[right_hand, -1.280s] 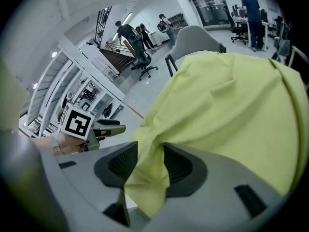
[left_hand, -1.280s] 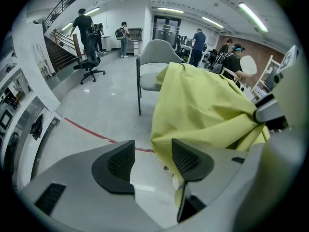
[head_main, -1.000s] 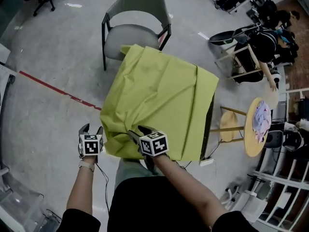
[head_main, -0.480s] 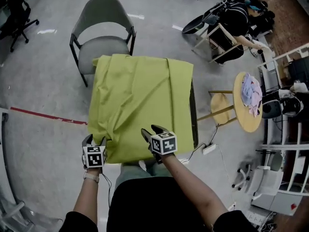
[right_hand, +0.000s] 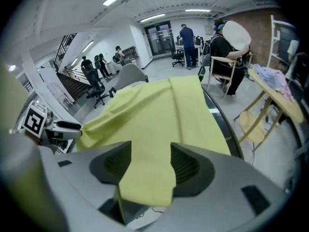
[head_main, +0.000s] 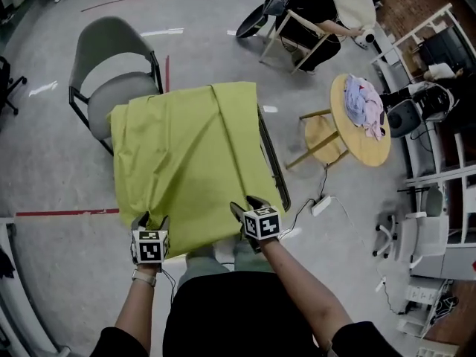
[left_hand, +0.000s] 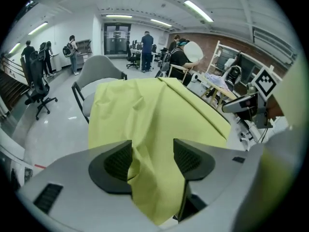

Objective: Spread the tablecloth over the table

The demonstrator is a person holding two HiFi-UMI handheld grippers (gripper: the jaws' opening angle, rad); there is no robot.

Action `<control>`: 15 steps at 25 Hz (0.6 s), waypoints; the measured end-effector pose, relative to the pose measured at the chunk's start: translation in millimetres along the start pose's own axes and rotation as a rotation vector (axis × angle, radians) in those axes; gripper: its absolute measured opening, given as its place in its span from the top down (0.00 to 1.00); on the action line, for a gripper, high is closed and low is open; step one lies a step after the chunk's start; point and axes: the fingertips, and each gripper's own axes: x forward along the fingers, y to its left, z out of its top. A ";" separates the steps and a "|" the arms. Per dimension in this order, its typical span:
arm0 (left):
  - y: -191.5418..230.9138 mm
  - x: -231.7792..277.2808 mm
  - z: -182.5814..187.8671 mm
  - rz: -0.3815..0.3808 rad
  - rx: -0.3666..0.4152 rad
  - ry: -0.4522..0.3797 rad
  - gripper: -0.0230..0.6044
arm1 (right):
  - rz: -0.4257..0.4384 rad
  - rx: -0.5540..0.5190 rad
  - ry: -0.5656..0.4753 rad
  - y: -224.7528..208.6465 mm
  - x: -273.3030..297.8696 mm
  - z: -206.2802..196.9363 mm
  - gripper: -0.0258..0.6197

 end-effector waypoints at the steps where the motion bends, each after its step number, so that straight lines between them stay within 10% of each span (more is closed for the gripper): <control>1: -8.5 0.4 3.3 -0.008 0.016 0.001 0.54 | -0.012 0.009 -0.004 -9.6 -3.8 -3.6 0.58; 15: -132.2 -5.3 20.4 -0.091 0.064 0.013 0.54 | -0.045 0.028 0.010 -107.2 -21.3 -44.4 0.56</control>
